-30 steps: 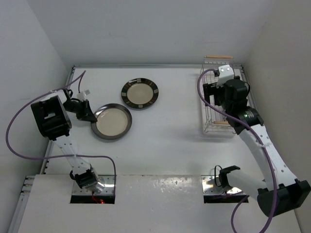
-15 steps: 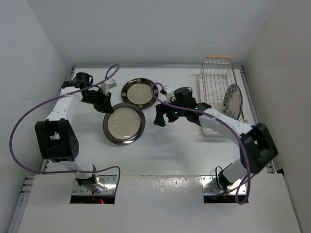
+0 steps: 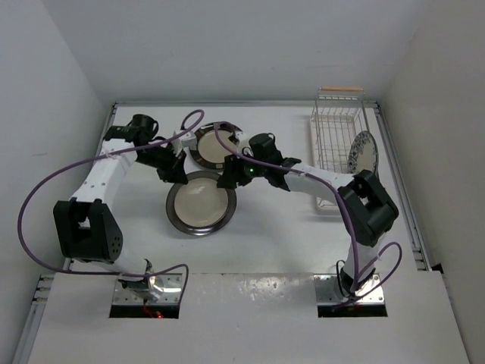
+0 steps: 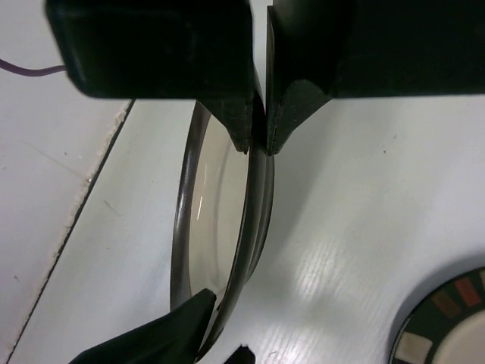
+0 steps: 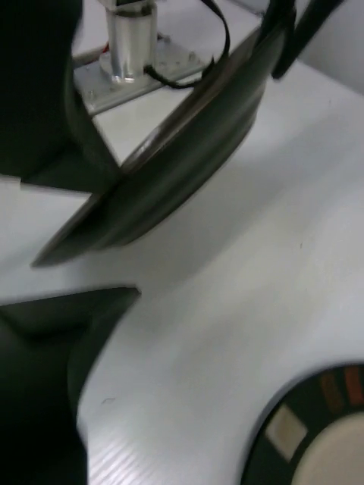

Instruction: Load the plates into the dish rack

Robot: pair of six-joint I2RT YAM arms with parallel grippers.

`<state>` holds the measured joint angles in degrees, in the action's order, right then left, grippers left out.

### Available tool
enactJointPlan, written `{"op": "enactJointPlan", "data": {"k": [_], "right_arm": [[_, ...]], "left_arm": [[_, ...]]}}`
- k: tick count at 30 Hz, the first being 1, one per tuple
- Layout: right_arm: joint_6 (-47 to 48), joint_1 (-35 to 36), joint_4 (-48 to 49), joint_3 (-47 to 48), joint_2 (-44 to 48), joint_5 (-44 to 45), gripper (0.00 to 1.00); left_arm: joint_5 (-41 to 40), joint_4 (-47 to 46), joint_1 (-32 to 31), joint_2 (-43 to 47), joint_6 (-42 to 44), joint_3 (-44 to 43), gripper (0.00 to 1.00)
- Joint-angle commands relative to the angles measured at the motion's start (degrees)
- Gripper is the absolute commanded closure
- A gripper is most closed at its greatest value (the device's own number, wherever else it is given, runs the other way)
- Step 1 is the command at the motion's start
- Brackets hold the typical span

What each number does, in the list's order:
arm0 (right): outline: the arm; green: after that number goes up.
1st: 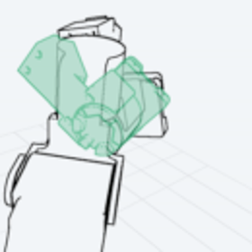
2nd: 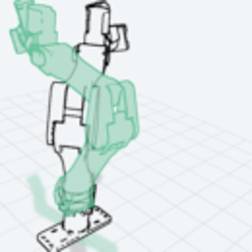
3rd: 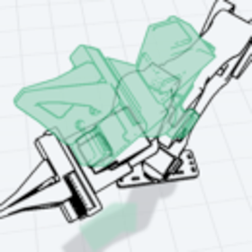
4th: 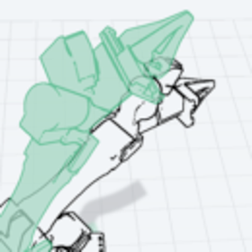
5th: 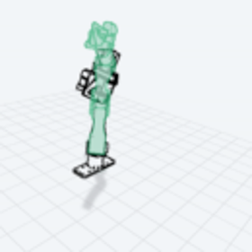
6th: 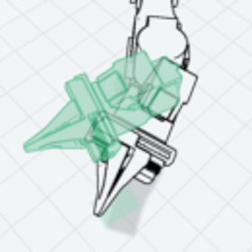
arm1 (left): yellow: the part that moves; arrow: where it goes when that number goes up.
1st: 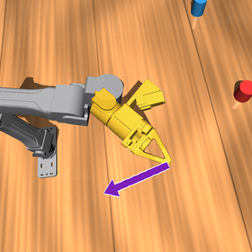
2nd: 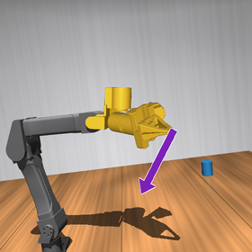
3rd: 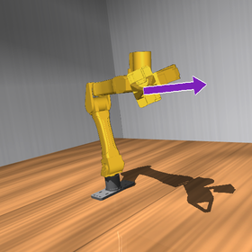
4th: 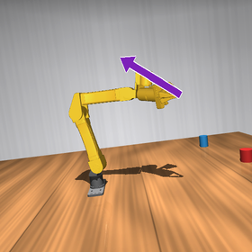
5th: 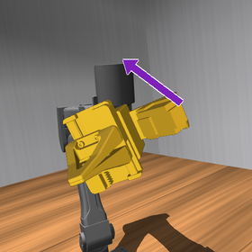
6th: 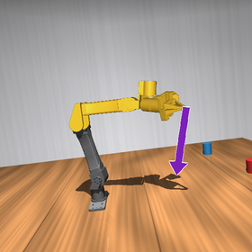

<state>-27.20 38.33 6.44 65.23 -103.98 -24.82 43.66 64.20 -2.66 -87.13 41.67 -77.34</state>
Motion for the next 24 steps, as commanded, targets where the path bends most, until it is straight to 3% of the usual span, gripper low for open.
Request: {"op": "enactJointPlan", "data": {"k": [1, 6, 9, 10, 11, 12, 14, 19, 22, 24], "right_arm": [[-3.12, 0.70, 8.76, 0.51, -0.52, -4.44, 0.61], [-4.26, 0.61, 11.57, -1.33, 2.45, -7.52, 0.94], [-4.70, 0.34, 12.20, -3.00, 5.45, -6.83, 1.00], [-4.44, 0.26, 11.93, -3.61, 6.33, -6.47, 1.00], [-3.74, 0.26, 11.58, -3.62, 7.73, -5.69, 1.00], [-3.30, 0.26, 9.49, -3.62, 8.53, -3.59, 1.00], [-0.93, 0.08, 7.29, -2.75, 12.13, 2.29, 1.00], [3.37, -1.85, -4.75, 1.64, 20.46, 14.41, 1.00], [6.89, -4.05, -12.38, 6.74, 23.56, 18.48, 1.00], [10.49, -5.36, -15.83, 10.61, 26.37, 25.68, 1.00]], "left_arm": [[10.56, 1.45, 0.10, 3.64, 1.22, -4.04, 1.00], [12.33, -1.18, 2.39, 3.64, -1.59, -4.57, 1.00], [10.40, -5.20, 2.92, 3.64, -6.74, -4.05, 1.00], [6.91, -7.14, 2.92, 3.64, -9.30, -4.05, 0.94], [4.62, -8.56, 2.92, 3.64, -11.33, -4.05, 0.63], [2.42, -9.44, 2.92, 2.94, -12.65, -4.05, 0.49], [-3.12, -10.59, 3.45, 2.41, -14.94, -4.05, 0.33], [-16.38, -14.89, 5.29, 3.81, -23.01, -5.71, 0.15], [-28.86, -17.27, 5.91, 4.34, -26.45, -6.33, 0.09], [-36.34, -17.97, 7.13, 4.34, -28.13, -7.03, 0.07]]}}
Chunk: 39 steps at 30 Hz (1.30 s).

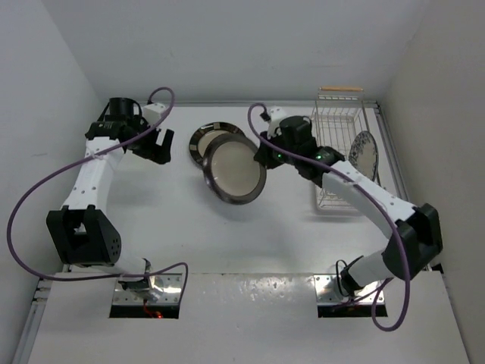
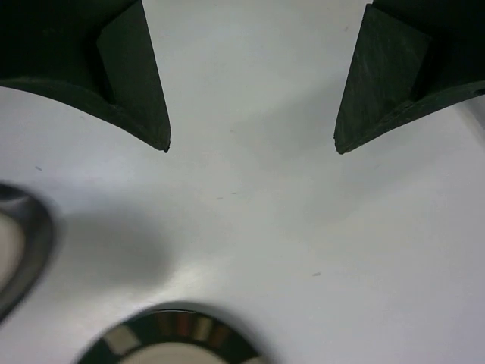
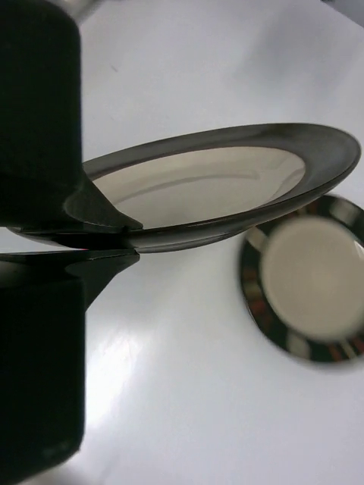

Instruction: Load the plates into the dish rack

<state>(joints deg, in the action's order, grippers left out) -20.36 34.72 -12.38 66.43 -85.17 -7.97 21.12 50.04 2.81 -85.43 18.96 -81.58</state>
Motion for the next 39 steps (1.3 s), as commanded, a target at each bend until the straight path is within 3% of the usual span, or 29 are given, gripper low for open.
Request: {"op": "enactJointPlan", "data": {"k": [1, 6, 8, 14, 19, 31, 39], "right_arm": [[4.79, -2.46, 2.11, 10.29, 8.25, 15.72, 1.00], [15.41, -5.35, -4.58, 18.11, 12.83, 35.78, 1.00], [19.73, -5.80, -3.10, 18.91, 15.11, 45.25, 1.00], [32.83, -8.00, 4.20, 14.69, 20.38, 60.23, 1.00], [34.43, -10.98, 4.21, 7.84, 22.59, 60.88, 1.00], [20.81, -21.53, -3.87, -0.08, 21.01, 50.33, 1.00], [20.71, -23.20, -0.19, -6.75, 20.22, 47.26, 1.00]], "left_arm": [[-15.48, -3.81, 1.67, 2.63, -6.12, -3.32, 0.06], [-17.00, -3.81, 4.66, 3.16, -6.66, -0.87, 0.06], [-16.21, -3.81, 5.27, 3.68, -6.66, 0.01, 0.06], [-14.54, -3.81, 5.80, 3.69, -6.66, 1.16, 0.06], [-14.01, -3.81, 5.80, 3.16, -6.66, 1.16, 0.06], [-13.48, -3.81, 5.80, 3.16, -6.66, 2.22, 0.06], [-13.48, -3.81, 6.33, 3.69, -6.66, 2.74, 0.06]]}}
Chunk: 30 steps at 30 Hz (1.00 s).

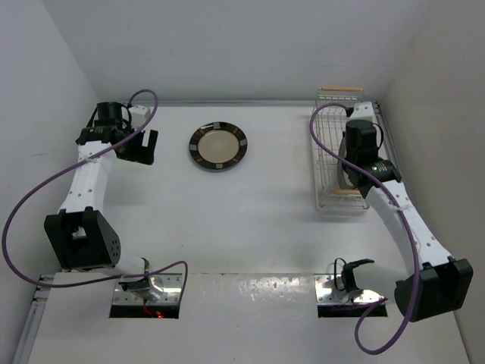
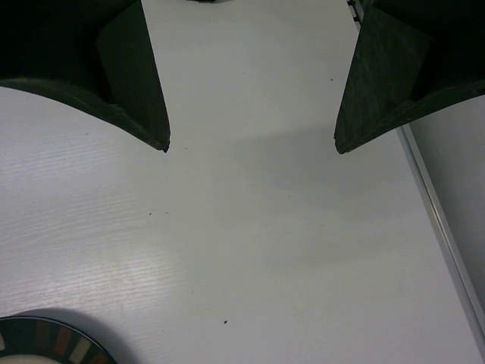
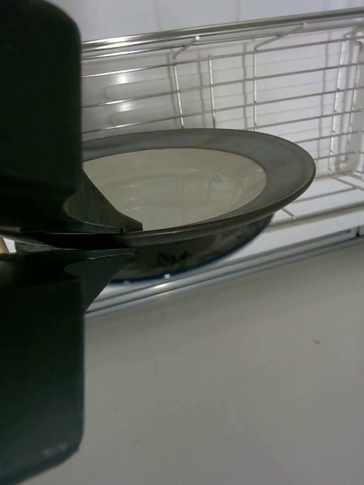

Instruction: Load the plates into the dish rack

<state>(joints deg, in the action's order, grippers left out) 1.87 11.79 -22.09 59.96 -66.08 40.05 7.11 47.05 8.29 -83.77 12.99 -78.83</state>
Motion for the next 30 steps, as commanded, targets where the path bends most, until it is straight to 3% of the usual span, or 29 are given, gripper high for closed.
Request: {"op": "enactJointPlan", "data": {"k": [1, 14, 15, 16, 17, 19, 24, 25, 30], "right_arm": [[-1.43, -0.28, 9.43, -0.55, 1.22, -0.94, 1.00], [3.76, -0.10, 11.03, -5.47, -0.09, -2.69, 0.99], [2.71, -0.36, 10.23, -4.78, -0.45, -3.92, 0.81], [2.35, -0.10, 9.35, -4.51, -0.62, -4.45, 0.81], [1.74, 0.07, 6.99, -3.64, -1.58, -5.15, 0.65], [0.77, -0.19, 5.92, -2.58, -2.38, -5.07, 0.53], [2.08, -0.28, 5.48, 1.89, -2.82, -6.03, 0.42], [2.17, -0.19, 5.39, 2.87, -3.00, -6.74, 0.35], [-1.49, 0.60, 2.14, 15.23, -5.45, -16.55, 0.21]], "left_arm": [[0.53, -0.82, 0.85, 2.03, -0.69, -0.01, 0.06], [0.53, -0.82, 0.85, 1.50, -0.69, -0.01, 0.06], [0.53, -0.82, 0.85, 1.50, -0.69, -0.01, 0.06], [0.53, -0.82, 0.85, 1.50, -0.69, -0.53, 0.06], [0.53, -0.82, 0.85, 1.50, -0.69, -0.54, 0.06], [0.53, -0.82, 0.85, 1.50, -0.69, -0.54, 0.06], [0.53, -0.82, 0.85, 1.50, -0.16, -0.54, 0.06], [0.53, -0.82, 0.85, 1.50, -0.16, -0.54, 0.06], [0.01, -0.82, 1.37, 1.50, -0.16, -0.54, 0.06]]}}
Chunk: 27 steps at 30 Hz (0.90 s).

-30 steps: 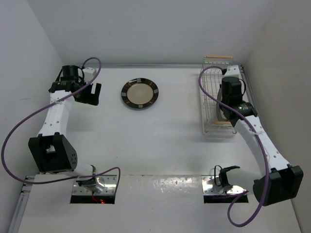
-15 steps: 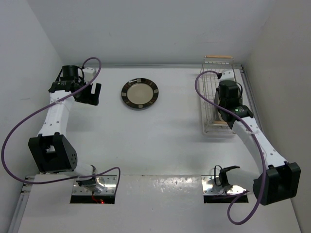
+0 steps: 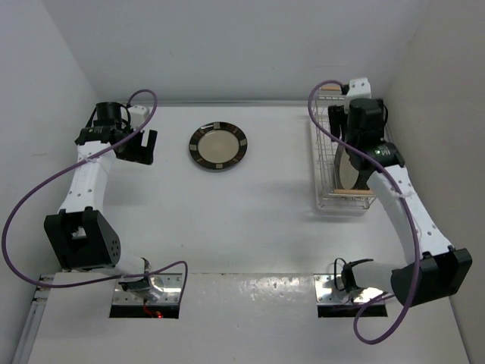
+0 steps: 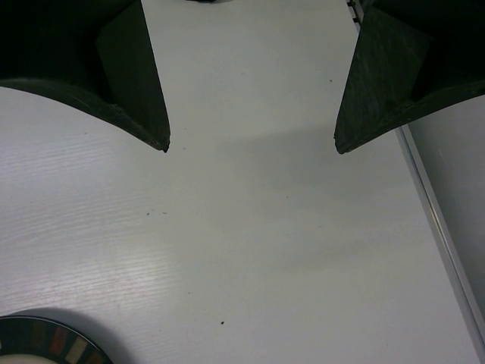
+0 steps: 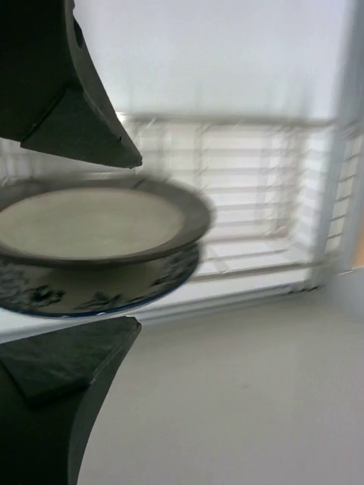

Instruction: Load the plates into the dish rack

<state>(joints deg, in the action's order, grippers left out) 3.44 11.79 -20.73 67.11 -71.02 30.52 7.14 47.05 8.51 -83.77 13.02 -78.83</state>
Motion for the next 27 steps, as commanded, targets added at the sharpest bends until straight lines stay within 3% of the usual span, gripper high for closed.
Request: {"op": "enactJointPlan", "data": {"k": [1, 5, 9, 12, 17, 27], "right_arm": [[-5.00, 1.12, 0.78, 9.17, -1.13, -8.80, 0.19], [-14.33, 3.06, 1.57, 14.09, -8.59, -26.94, 0.18], [-23.38, 5.69, 1.48, 19.62, -24.89, -36.48, 0.24], [-30.85, 7.10, 2.89, 24.72, -34.83, -40.09, 0.27], [-51.14, 7.89, 13.25, 27.01, -47.34, -46.16, 0.37], [-62.58, 11.06, 19.06, 33.79, -64.94, -46.17, 0.44]], "left_arm": [[-0.02, -0.82, 1.15, 1.50, -0.18, -0.54, 0.06], [-1.42, -0.82, 1.77, 1.50, -0.18, -0.01, 0.06], [-4.05, -0.82, 2.91, 2.81, -0.18, 1.92, 0.06], [-5.82, -0.82, 4.14, 3.43, 0.34, 3.85, 0.06], [-8.45, -0.82, 5.81, 4.14, 0.34, 5.35, 0.06], [-10.04, -0.82, 8.09, 1.76, 0.34, 5.35, 0.06]]}}
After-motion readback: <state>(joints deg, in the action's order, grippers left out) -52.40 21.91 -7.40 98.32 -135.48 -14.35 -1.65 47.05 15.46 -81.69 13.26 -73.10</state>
